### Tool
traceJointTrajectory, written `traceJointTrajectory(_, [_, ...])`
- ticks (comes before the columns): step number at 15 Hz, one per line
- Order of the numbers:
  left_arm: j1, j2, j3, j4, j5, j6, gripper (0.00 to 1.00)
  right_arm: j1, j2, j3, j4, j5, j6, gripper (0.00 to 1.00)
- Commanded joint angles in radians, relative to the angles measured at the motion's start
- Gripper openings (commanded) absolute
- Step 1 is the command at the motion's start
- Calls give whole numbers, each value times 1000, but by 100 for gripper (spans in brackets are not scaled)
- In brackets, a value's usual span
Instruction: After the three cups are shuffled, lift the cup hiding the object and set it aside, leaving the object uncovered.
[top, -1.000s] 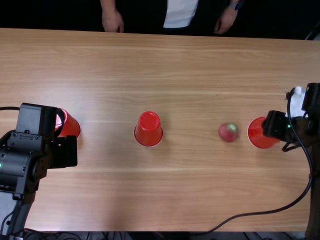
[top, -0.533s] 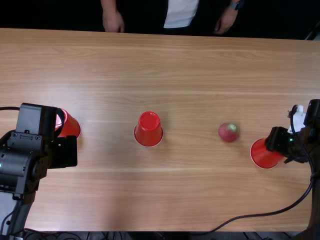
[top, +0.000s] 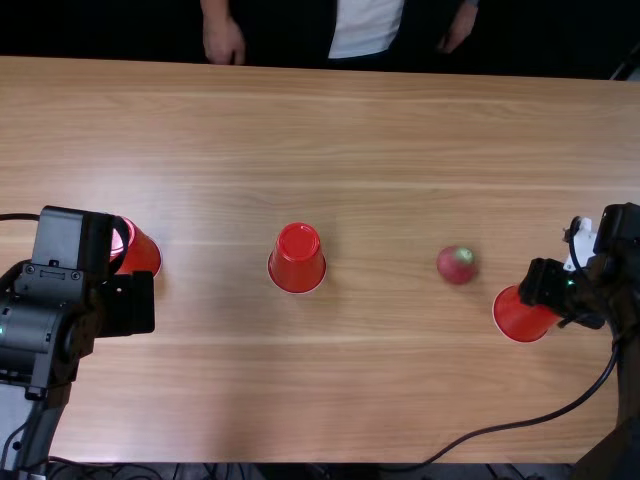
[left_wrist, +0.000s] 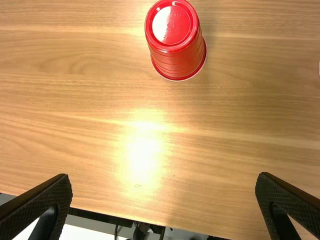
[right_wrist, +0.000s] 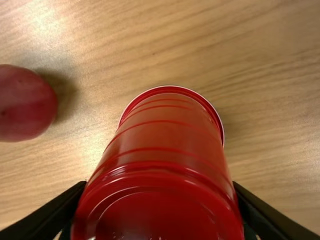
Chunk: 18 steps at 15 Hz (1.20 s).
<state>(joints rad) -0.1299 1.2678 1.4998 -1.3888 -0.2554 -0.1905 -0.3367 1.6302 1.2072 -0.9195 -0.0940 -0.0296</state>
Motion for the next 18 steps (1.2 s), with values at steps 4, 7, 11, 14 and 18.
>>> traceJointTrajectory(4, [6,1,7,-1,1,-14,100,1,-32,-3,0,4,-7,100])
traceJointTrajectory(7, [6,-2,-7,-1,1,-12,100,-2,-187,58,0,0,-9,100])
traceJointTrajectory(11, [6,-8,-7,-1,1,-12,100,71,-208,189,-11,-2,-9,100])
traceJointTrajectory(14, [6,-10,-30,14,0,-8,100,220,-228,209,-4,-2,-4,100])
traceJointTrajectory(18, [7,-31,-85,17,1,-6,100,424,-233,196,-6,-2,7,100])
